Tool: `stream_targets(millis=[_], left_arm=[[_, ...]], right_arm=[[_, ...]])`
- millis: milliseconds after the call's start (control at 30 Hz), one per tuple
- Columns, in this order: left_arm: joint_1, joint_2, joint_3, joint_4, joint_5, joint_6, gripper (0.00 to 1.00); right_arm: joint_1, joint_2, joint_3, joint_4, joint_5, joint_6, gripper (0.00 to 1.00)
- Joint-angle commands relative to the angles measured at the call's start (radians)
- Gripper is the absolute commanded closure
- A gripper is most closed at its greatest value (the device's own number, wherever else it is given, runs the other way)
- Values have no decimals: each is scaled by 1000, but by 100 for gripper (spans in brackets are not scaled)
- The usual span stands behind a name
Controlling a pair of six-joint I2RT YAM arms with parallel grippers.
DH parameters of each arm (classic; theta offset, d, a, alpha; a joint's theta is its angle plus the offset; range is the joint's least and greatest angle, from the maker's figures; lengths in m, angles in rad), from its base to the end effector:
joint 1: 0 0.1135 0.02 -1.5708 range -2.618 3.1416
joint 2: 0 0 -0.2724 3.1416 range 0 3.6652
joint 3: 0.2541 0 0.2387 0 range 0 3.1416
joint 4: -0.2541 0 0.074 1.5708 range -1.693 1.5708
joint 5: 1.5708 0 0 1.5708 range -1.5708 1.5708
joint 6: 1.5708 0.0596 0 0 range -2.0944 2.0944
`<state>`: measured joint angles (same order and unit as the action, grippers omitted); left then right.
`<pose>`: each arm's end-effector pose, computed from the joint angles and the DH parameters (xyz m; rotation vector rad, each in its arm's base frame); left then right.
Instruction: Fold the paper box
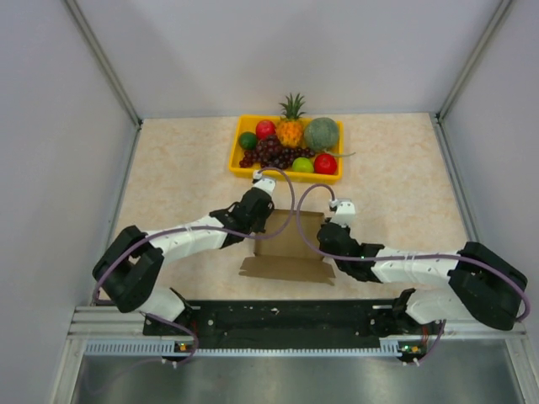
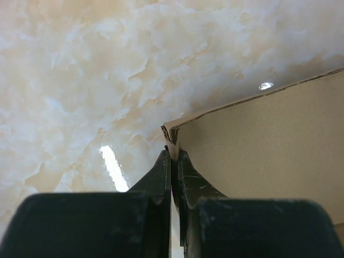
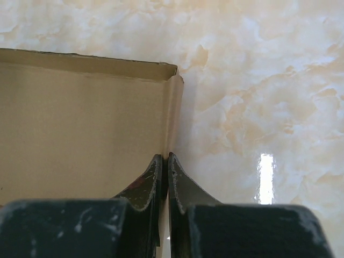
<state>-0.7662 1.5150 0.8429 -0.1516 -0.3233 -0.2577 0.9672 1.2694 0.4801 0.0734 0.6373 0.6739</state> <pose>0.2377 -0.2025 0.1928 0.4435 2.3007 -0.1166 0.1634 0.1745 0.1719 0.0054 2.1350 0.2287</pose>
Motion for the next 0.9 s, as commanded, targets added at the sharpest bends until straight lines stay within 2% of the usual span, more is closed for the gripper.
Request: stream_targets(millis=[0,33,100,233,333,467,567,633,700,800,833,867], left_arm=[[-22,-76,-79,181,-23,-6,100],[-25,-85,-93,211,-39,-12,100],[-35,-117,-157,268,-49,-8,100],[-39,-145,-217,354,-88,33,100],[-39,-147,-219,374,-94,60,100],[-54,-165,-235,420,-111,92,100],[-58,-167,-235,437,-118,113,100],[-59,-168,-234,440,-122,124,100],[-64,-171,-229,440,-122,127,100],[-74,-183,-234,446,-126,121,100],[-77,-188,-235,449,-132,117,100],[-87,-196,-235,449,-140,115,100]], right_arm=[[4,39,-63,256,-14,-45,100],[4,50,-69,272,-13,-46,100],[2,79,-84,314,-14,-49,92],[2,102,-18,215,-41,-56,86],[-4,91,-17,206,-50,-60,83],[-31,79,2,157,-105,-73,71],[-53,59,-14,163,-133,-83,67],[-62,47,-23,169,-142,-88,68],[-77,30,-37,192,-148,-105,76],[-84,22,-37,189,-145,-119,90],[-84,19,-37,189,-142,-116,100],[-79,19,-38,187,-125,-120,100]])
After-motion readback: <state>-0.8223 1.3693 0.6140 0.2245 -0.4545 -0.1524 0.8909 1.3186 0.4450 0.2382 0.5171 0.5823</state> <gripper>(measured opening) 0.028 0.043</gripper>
